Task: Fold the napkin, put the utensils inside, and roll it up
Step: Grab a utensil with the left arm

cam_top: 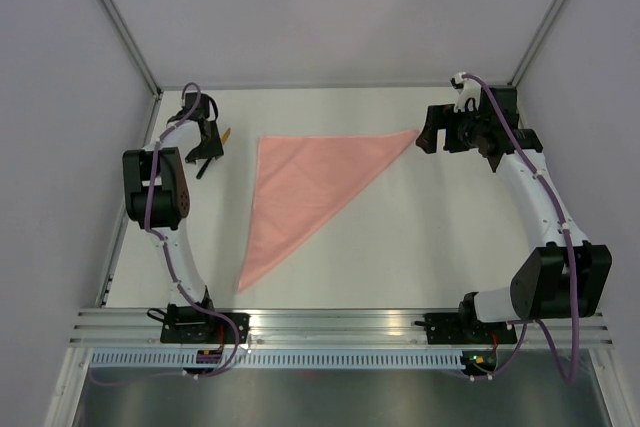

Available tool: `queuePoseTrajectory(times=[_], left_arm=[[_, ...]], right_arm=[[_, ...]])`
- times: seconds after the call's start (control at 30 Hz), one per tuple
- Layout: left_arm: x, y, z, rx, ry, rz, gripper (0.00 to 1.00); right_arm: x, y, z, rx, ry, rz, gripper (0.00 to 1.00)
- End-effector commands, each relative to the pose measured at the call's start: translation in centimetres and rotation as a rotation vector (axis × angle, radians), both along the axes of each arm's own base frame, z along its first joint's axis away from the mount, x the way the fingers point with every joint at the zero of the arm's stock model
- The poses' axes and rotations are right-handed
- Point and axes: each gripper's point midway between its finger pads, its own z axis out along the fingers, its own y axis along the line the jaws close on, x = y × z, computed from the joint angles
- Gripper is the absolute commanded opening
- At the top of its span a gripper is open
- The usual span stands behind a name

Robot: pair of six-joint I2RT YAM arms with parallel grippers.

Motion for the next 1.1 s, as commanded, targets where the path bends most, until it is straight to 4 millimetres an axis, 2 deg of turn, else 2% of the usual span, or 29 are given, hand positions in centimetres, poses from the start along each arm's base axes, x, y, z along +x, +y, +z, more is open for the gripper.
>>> queuePoseTrajectory(times=[0.0, 0.17, 0.27, 0.5, 0.73, 0.87, 1.07], left_arm=[[0.5, -0.3, -0.5, -0.043, 0.026, -0.068, 0.64], [0.0, -0.9, -1.8, -0.081, 0.056, -0.088, 0.63], [-0.2, -1.4, -2.0, -0.106, 0.058, -0.092, 0.59], [-1.7, -2.6, -2.7, -0.175, 0.087, -0.095, 0.40], [-3.3, -3.2, -3.7, -0.205, 0.126, -0.075, 0.28], [-3.7, -3.4, -3.8, -0.211, 0.131, -0.068, 0.24], [-3.8, -3.7, -3.7, -0.226, 0.131, -0.072, 0.11]], right_arm=[[-0.2, 0.2, 2.1, 0.002, -0.043, 0.005, 0.98], [-0.2, 0.1, 1.9, 0.002, -0.039, 0.003, 0.98], [-0.2, 0.2, 1.8, 0.001, -0.038, 0.005, 0.98], [-0.2, 0.2, 1.8, 0.002, -0.037, 0.005, 0.98], [-0.4, 0.5, 1.8, 0.013, -0.032, 0.016, 0.98], [-0.4, 0.5, 1.8, 0.016, -0.030, 0.017, 0.98], [-0.4, 0.6, 1.6, 0.019, -0.023, 0.017, 0.98]])
